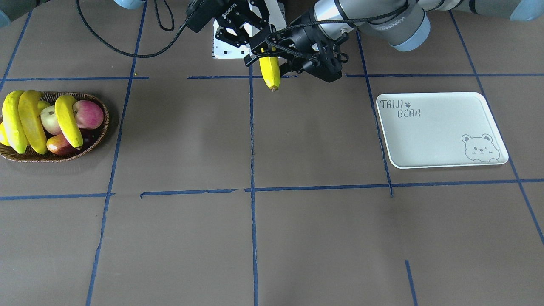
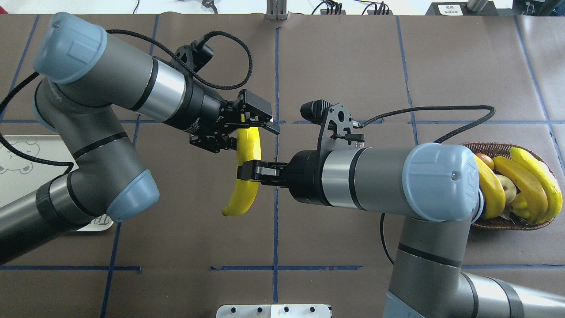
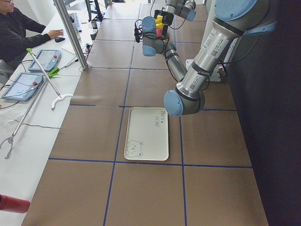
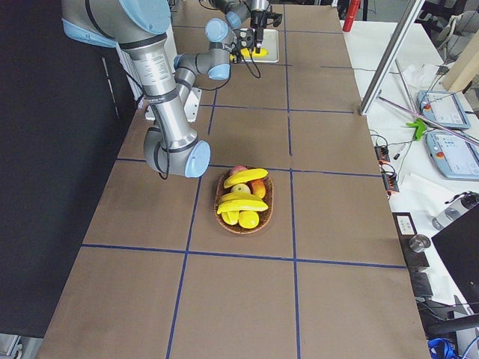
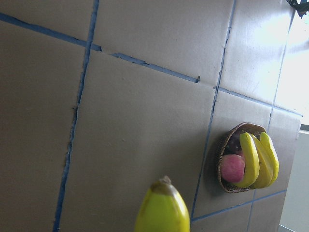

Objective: Transfer all bananas from basket to plate

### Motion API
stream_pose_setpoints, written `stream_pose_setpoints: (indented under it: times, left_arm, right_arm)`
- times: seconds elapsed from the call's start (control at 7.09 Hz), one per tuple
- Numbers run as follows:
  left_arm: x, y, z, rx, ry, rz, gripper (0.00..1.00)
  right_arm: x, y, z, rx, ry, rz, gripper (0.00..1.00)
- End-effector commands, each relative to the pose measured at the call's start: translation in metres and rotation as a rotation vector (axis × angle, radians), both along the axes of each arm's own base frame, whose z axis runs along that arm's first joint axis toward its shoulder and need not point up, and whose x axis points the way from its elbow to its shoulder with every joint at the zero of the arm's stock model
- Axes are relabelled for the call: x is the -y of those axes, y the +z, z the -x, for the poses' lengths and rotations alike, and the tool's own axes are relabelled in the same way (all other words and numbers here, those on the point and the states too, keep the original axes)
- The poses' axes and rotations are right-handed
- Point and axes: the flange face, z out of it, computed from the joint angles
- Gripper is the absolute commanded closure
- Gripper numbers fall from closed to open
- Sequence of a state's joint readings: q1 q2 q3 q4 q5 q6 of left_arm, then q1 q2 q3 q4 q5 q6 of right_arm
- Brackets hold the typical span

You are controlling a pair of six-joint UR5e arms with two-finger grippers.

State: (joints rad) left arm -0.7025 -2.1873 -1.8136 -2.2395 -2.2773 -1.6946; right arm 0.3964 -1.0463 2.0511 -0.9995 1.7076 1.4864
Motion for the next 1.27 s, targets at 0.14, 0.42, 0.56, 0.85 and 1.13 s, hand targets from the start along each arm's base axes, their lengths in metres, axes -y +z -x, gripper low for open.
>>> stream_pose_setpoints:
  times: [0.14, 0.42, 0.56, 0.85, 1.13]
  left_arm:
    - [0.002, 0.008, 0.001, 0.011, -0.01, 0.006, 1.0]
    - [0.009, 0.007, 0.008, 0.011, -0.026, 0.014, 1.0]
    - [0.011, 0.007, 0.011, 0.012, -0.032, 0.015, 1.0]
    - [0.04, 0.024, 0.038, 0.068, -0.082, 0.066, 1.0]
    - [0.08, 0.112, 0.097, 0.217, -0.137, 0.143, 1.0]
  right_arm:
    - [-0.002, -0.005, -0.006, 0.017, -0.002, 0.001, 0.54]
    - [-0.003, -0.006, -0.009, 0.019, -0.002, -0.002, 0.0]
    - [-0.003, -0.005, -0.008, 0.016, 0.0, -0.01, 0.01]
    - [-0.002, -0.005, -0.009, 0.015, 0.003, -0.006, 0.01]
    - [0.006, -0.006, -0.02, 0.012, 0.022, -0.005, 0.01]
